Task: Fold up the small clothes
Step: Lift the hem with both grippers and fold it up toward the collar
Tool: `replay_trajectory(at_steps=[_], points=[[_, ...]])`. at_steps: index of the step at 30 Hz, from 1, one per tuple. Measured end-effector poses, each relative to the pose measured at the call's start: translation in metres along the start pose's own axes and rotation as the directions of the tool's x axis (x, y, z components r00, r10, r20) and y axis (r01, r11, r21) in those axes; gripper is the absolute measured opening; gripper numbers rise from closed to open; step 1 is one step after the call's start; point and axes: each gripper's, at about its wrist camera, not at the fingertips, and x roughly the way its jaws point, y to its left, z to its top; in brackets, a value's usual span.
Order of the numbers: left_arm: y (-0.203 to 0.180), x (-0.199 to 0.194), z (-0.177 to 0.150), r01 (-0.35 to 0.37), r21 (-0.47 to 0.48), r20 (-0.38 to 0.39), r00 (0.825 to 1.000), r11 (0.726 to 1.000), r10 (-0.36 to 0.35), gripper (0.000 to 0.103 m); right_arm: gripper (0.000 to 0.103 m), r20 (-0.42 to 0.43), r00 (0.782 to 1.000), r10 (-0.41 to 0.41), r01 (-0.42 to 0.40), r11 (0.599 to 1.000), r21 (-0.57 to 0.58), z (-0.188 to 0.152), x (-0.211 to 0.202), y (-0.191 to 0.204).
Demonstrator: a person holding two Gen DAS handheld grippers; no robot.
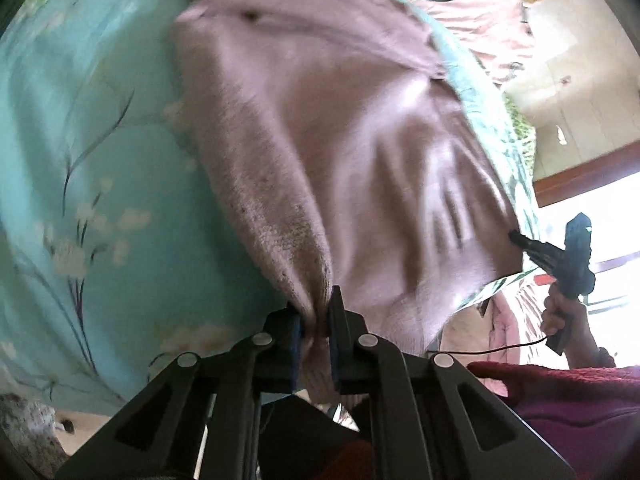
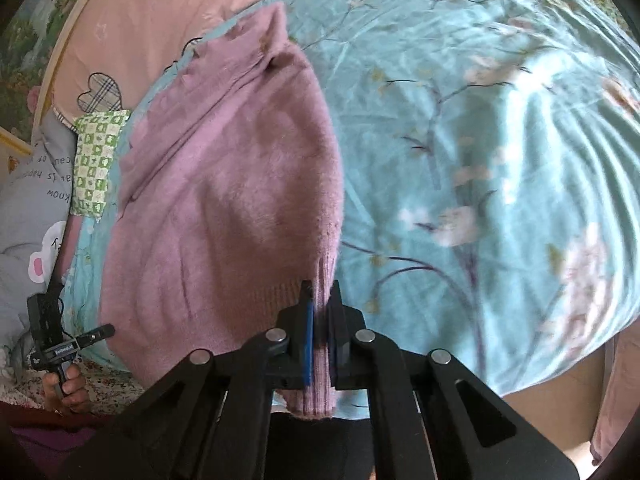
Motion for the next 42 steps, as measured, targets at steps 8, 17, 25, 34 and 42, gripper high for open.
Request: replay_trajectory(at_steps=[8,17,25,34,42], points=[[0.019,0.021,-0.011,0.067,-0.091,-0.073,0.995,0.994,-0.073,0.031,0.006,-0.018,1.0,-0.022,0.022,1.0,0.015,0.0,0.006,-0.011],[0.004,0.041,-0.028,0.046,-0.011,-0.101,0.994,0.999,-0.046,0.039,0.016,-0.057,0.998,0.041,-0.036,0.996,0.078,0.003,0.012,-0.021],[-0.008,0.028,-0.039,0.006,0.077,-0.045,0.999,0.997,-0.002,0.008,0.007,-0.081,0.996,0.027,-0.024,0.999,0.041,0.001,0.014,-0.012],[-0.015,-0.026,-0.022,0.067,0.098,0.079,0.994,0.993,-0.075,0.006,0.006,0.014,0.972,0.235,-0.235,0.967,0.1,0.022,-0.013,-0.009],[-0.018,-0.084,0.064,0.085,0.092,0.298,0.948,0.992,-0.109,0.005,0.006,0.161,0.909,0.383,-0.401,0.911,0.097,0.09,-0.023,0.024]])
